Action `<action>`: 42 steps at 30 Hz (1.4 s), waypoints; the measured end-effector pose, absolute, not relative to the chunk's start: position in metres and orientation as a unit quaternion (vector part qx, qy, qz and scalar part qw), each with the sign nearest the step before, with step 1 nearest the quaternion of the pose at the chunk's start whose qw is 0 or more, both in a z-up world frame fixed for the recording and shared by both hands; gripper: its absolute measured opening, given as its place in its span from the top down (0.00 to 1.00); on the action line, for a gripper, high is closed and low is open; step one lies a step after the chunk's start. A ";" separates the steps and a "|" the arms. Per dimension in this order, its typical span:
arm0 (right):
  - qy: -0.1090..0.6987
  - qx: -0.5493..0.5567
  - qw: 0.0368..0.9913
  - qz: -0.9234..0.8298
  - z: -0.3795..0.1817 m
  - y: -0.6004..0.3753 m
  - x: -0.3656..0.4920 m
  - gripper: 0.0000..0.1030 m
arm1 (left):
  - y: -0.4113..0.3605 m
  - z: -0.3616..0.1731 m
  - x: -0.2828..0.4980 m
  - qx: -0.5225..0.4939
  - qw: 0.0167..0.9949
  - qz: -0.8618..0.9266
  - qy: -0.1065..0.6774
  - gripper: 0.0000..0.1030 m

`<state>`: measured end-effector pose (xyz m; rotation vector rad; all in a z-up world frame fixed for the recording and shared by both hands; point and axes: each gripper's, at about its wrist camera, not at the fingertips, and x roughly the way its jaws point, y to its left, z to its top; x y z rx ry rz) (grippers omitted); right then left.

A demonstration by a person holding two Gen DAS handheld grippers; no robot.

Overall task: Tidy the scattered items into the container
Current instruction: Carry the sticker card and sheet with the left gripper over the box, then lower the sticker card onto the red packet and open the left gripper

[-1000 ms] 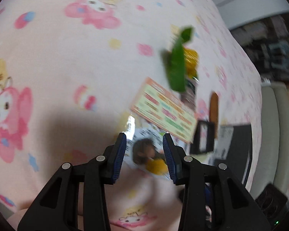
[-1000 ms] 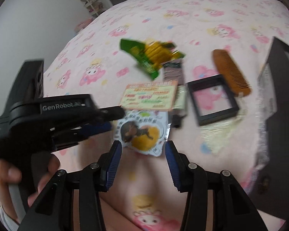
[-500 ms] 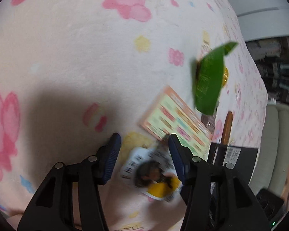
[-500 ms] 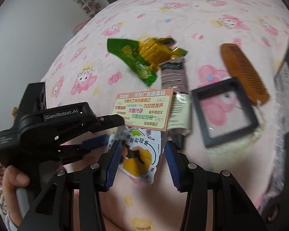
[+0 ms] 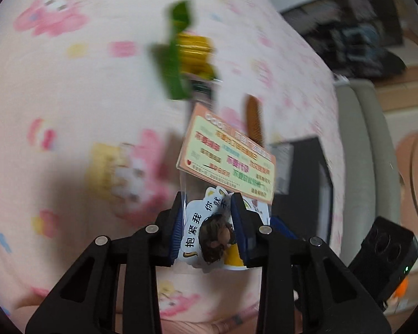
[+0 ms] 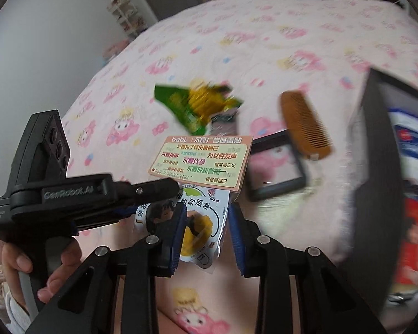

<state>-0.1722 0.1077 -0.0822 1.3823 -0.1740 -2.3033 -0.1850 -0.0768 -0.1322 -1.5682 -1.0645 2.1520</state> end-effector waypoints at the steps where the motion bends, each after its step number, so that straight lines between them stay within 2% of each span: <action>1: -0.069 0.494 0.222 -0.838 -0.074 0.114 -0.170 0.73 | -0.069 -0.122 -0.185 -0.538 0.148 0.748 -0.359 0.70; 7: -0.083 0.434 0.208 -0.873 -0.010 0.176 -0.156 0.73 | 0.005 -0.062 -0.189 -0.518 0.209 0.773 -0.300 0.70; 12: -0.086 0.429 0.173 -0.882 0.004 0.247 -0.146 0.73 | 0.084 -0.036 -0.199 -0.523 0.251 0.775 -0.250 0.70; 22: -0.172 0.444 0.116 -0.872 -0.028 0.356 -0.137 0.73 | 0.184 -0.059 -0.202 -0.565 0.277 0.753 -0.192 0.70; 42: -0.162 0.490 0.100 -0.851 -0.066 0.370 -0.150 0.73 | 0.213 -0.092 -0.208 -0.604 0.236 0.750 -0.133 0.68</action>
